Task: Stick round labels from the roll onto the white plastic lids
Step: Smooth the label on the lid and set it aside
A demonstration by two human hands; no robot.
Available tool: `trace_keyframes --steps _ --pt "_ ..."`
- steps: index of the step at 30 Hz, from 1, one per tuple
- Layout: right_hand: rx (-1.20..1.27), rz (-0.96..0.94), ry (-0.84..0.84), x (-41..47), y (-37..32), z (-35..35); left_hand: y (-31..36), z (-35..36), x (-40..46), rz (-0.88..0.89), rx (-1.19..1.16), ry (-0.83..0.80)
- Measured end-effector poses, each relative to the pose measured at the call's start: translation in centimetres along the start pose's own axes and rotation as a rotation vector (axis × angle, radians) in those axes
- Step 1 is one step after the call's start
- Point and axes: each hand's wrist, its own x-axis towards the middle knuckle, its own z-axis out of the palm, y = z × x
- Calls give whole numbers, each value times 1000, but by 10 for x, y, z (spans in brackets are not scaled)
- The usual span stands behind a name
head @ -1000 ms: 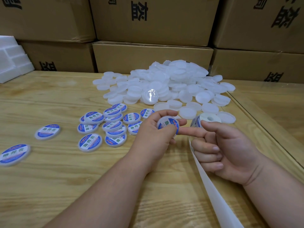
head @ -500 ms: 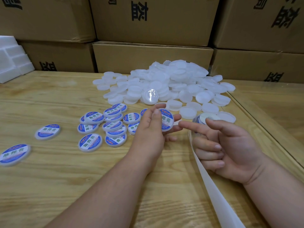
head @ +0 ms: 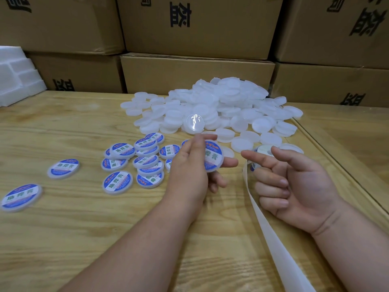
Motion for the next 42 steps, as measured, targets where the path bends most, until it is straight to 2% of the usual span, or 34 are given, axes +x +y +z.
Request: trace_keyframes --steps 8,12,15,18,22,24,26,29,32,34,37,42 --pt "7 -5 28 0 1 -1 -3 -2 6 5 -161 220" --pt "8 -6 30 1 1 0 -1 -4 10 -12 -246 395" --pt "12 -5 33 1 1 0 2 -7 14 -53 -394 529" --pt "14 -6 35 1 1 0 5 -9 15 -60 -499 568" --pt "13 -7 33 1 1 -1 3 -9 14 -25 -436 523" --pt "11 -7 33 1 1 -1 -1 -7 15 -7 -333 461" --pt "12 -7 31 1 1 0 -4 -2 11 21 -121 353" --pt "15 -7 24 1 1 0 -8 7 2 121 395 127" --pt "10 -11 21 1 1 1 -19 11 -6 257 1168 -160" --pt "16 -12 23 1 1 1 -23 11 -10 222 1460 -292" --pt "18 -14 29 0 2 2 -24 9 -11 203 1459 -303" --pt "15 -13 33 1 2 3 -21 10 -11 244 1296 -126"
